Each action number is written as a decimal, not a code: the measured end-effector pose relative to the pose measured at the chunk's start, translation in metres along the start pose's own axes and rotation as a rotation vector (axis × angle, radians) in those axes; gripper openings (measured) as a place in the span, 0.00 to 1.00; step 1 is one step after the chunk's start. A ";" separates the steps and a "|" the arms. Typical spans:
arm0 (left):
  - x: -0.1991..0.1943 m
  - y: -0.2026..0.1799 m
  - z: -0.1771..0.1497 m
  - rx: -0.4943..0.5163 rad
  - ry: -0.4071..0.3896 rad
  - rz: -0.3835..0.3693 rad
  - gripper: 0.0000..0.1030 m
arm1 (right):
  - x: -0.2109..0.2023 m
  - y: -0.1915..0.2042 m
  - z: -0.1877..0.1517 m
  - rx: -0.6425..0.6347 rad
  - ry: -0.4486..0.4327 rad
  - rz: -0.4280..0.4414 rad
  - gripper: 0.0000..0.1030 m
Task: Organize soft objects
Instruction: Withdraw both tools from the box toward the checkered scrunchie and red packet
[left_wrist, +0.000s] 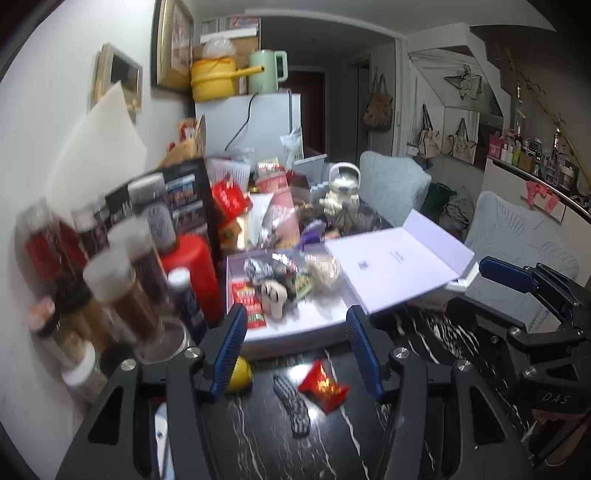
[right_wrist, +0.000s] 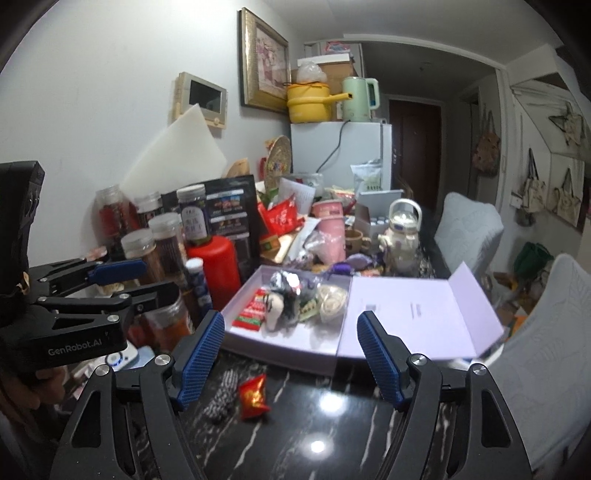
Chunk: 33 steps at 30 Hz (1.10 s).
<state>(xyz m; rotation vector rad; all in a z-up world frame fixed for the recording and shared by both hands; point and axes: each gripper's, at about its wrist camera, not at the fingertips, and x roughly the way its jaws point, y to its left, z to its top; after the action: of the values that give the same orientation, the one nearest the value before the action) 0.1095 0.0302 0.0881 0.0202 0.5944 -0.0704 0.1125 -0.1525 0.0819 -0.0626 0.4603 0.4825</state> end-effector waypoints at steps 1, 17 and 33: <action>0.001 0.001 -0.005 -0.005 0.010 0.000 0.53 | -0.001 0.000 -0.004 0.005 0.003 0.000 0.73; 0.034 0.006 -0.073 -0.040 0.129 -0.009 0.53 | 0.006 0.015 -0.072 0.027 0.107 -0.048 0.73; 0.087 -0.004 -0.114 -0.056 0.228 -0.066 0.53 | 0.047 -0.009 -0.128 0.114 0.244 -0.061 0.73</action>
<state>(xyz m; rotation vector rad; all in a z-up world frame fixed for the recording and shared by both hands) 0.1170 0.0258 -0.0552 -0.0464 0.8246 -0.1170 0.1006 -0.1610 -0.0543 -0.0259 0.7224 0.3898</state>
